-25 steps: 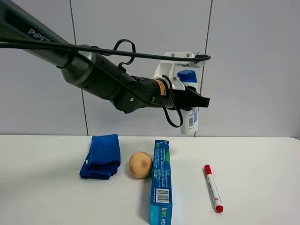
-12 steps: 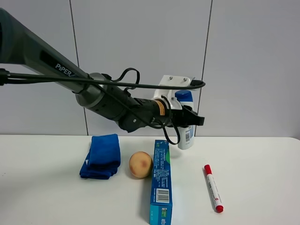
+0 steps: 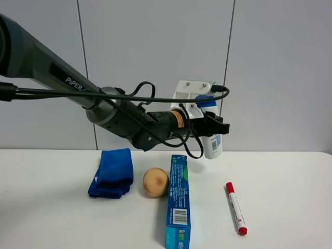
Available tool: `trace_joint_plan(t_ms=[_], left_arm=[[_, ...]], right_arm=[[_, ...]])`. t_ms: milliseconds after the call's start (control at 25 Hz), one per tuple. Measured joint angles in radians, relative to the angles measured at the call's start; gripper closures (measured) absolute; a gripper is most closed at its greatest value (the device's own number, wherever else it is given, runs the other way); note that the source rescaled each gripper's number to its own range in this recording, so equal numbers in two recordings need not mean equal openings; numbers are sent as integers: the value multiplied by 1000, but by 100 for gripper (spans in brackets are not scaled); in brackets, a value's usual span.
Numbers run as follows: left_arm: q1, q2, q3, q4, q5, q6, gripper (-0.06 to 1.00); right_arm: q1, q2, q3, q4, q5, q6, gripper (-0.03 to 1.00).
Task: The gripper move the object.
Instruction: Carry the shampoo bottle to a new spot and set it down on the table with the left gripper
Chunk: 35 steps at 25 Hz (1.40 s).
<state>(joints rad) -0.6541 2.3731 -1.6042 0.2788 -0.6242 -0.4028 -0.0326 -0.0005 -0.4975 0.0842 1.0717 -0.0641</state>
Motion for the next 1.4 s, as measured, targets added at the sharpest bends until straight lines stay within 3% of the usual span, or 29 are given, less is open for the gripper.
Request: trace_joint_plan(t_ms=[520,1160,1400], left_arm=[[18,47,-2,38,0,-1,94],[18,47,-2,214,16,-1,94],[18,47,-2,242,16,-1,94]], right_arm=[[0,0,0,0,0,0,-3],[0,0,0,0,0,0,-3],[0,0,0,0,0,0,-3]])
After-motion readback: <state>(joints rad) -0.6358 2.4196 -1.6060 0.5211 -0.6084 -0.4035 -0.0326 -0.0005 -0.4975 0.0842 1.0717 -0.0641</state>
